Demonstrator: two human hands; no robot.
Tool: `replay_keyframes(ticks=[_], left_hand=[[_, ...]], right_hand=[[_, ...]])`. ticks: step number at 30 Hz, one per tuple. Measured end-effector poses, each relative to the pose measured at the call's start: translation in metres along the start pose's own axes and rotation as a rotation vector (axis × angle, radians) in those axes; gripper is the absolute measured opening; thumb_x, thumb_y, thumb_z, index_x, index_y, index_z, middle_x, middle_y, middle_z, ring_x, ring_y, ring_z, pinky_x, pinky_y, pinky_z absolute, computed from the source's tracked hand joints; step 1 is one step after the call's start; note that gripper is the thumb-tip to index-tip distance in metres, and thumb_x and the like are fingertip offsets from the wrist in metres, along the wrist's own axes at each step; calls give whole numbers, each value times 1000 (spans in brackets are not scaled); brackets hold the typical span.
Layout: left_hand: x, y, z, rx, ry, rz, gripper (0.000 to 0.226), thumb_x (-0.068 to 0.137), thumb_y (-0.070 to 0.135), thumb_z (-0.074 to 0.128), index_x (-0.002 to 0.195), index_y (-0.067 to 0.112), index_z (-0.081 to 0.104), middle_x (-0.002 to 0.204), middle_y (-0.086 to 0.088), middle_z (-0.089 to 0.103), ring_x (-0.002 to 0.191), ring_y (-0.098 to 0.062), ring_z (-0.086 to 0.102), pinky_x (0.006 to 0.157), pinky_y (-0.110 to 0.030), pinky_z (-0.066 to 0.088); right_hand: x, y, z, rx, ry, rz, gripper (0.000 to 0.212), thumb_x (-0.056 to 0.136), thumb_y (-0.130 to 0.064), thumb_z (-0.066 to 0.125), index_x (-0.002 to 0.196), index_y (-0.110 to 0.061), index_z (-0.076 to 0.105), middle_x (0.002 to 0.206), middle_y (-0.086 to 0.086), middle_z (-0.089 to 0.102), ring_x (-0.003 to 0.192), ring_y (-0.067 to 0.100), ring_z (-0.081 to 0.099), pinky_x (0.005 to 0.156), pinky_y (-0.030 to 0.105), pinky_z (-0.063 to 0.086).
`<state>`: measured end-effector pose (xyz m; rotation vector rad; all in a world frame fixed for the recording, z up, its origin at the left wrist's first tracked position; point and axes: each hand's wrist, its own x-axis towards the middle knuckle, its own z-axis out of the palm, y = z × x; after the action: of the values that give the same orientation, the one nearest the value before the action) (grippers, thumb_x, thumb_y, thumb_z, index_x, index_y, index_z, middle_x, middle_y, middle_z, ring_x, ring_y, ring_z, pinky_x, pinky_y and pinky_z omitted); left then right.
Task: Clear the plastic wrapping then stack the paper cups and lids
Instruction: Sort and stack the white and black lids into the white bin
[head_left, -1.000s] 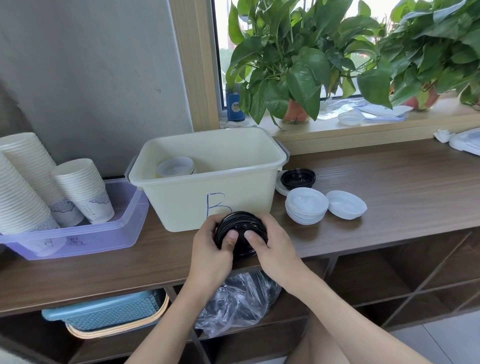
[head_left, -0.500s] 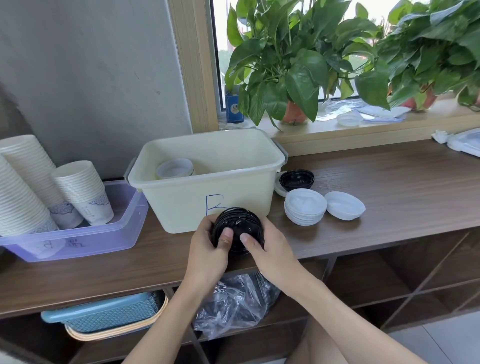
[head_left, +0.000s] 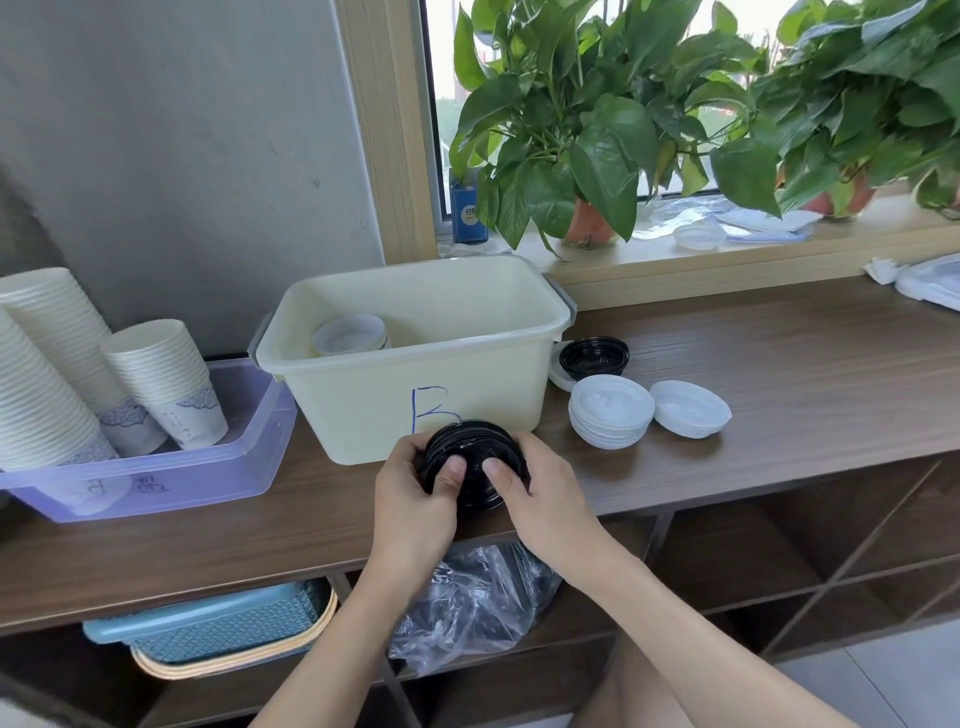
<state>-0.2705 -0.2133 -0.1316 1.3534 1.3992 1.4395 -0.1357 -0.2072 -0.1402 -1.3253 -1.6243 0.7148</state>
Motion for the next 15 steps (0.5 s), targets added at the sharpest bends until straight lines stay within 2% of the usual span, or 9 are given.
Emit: replay_keyframes(ticks=[3, 6, 9, 13, 15], left_hand=[[-1, 3, 3, 26, 13, 8, 17, 92, 0, 61, 101, 14, 60, 92, 1, 70, 80, 3, 63, 69, -5, 45], [-2, 5, 6, 48, 16, 32, 19, 91, -1, 61, 95, 17, 57, 90, 0, 68, 74, 7, 61, 67, -5, 44], [-1, 6, 6, 50, 9, 37, 19, 91, -1, 62, 96, 16, 58, 91, 0, 68, 78, 5, 62, 70, -5, 44], [2, 4, 2, 26, -20, 17, 18, 94, 3, 61, 105, 17, 60, 101, 3, 69, 96, -7, 64, 82, -13, 47], [2, 4, 1, 31, -34, 16, 18, 94, 4, 61, 105, 18, 60, 101, 3, 70, 96, -6, 65, 84, -16, 48]], right_hand=[[1, 1, 0, 10, 10, -8, 27, 94, -28, 56, 120, -19, 57, 113, -3, 64, 107, 15, 57, 94, 36, 44], [2, -1, -2, 53, 11, 6, 24, 94, -19, 58, 118, -16, 58, 111, -1, 64, 104, 13, 58, 90, 29, 45], [3, -1, -2, 60, 29, 4, 21, 94, -19, 58, 115, -16, 59, 109, 0, 65, 101, 13, 58, 87, 26, 44], [1, -6, -6, 53, -11, 3, 21, 95, -26, 58, 113, -18, 61, 107, -4, 65, 101, 10, 59, 89, 27, 46], [0, -12, -14, 51, -31, -16, 20, 93, -28, 60, 112, -21, 62, 103, -8, 63, 98, 4, 57, 85, 21, 46]])
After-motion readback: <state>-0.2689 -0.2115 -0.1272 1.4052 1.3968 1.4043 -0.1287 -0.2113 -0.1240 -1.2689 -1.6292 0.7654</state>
